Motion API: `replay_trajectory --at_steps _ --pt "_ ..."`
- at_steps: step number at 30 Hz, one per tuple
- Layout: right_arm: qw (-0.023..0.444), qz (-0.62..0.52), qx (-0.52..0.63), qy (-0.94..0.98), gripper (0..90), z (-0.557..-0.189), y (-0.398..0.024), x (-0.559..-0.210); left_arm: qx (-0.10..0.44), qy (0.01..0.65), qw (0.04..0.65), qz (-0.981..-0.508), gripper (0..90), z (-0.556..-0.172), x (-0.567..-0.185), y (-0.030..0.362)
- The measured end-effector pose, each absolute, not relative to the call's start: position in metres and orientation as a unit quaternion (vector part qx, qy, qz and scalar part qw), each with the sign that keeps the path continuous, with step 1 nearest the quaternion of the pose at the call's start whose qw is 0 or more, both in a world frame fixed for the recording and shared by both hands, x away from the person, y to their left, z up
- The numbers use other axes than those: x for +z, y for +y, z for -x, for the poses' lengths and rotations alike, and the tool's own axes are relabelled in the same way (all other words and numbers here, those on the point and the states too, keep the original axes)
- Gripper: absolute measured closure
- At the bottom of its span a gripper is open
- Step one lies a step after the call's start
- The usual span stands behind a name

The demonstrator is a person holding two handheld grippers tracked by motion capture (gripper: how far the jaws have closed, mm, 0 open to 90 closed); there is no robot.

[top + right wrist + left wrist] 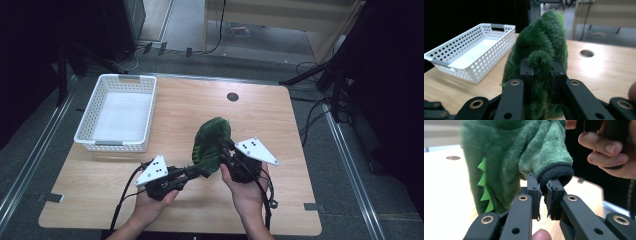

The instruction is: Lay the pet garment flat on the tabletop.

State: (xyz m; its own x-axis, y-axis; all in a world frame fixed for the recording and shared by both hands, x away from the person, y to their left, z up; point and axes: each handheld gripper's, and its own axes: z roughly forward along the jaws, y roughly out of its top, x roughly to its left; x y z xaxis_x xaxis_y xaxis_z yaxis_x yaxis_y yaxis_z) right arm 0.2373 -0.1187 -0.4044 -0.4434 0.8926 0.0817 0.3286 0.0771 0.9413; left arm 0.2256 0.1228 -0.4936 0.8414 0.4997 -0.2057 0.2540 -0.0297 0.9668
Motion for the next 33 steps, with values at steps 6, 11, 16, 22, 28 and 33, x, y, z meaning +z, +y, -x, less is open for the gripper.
replay_trajectory --at_steps 6,11,16,22,28,33 --pt "0.290 -0.423 0.512 0.689 73.0 -0.233 -0.111 -0.395 0.093 0.330 0.636 -0.691 84.3 -0.237 -0.497 0.148" --pt "0.214 -0.449 0.515 0.698 59.5 -0.286 -0.126 -0.432 0.119 0.446 0.565 -0.684 84.4 -0.253 -0.518 0.162" --pt "0.200 -0.475 0.506 0.692 53.5 -0.304 -0.150 -0.455 0.125 0.503 0.523 -0.677 83.1 -0.260 -0.534 0.174" --pt "0.156 -0.474 0.442 0.746 52.8 -0.312 -0.150 -0.501 0.132 0.525 0.504 -0.673 79.6 -0.261 -0.541 0.180" --pt "0.097 -0.433 0.456 0.772 40.5 -0.307 -0.128 -0.518 0.136 0.529 0.502 -0.670 73.2 -0.261 -0.542 0.185" --pt "0.088 -0.423 0.425 0.795 32.3 -0.303 -0.105 -0.529 0.140 0.521 0.513 -0.667 73.7 -0.259 -0.540 0.186"
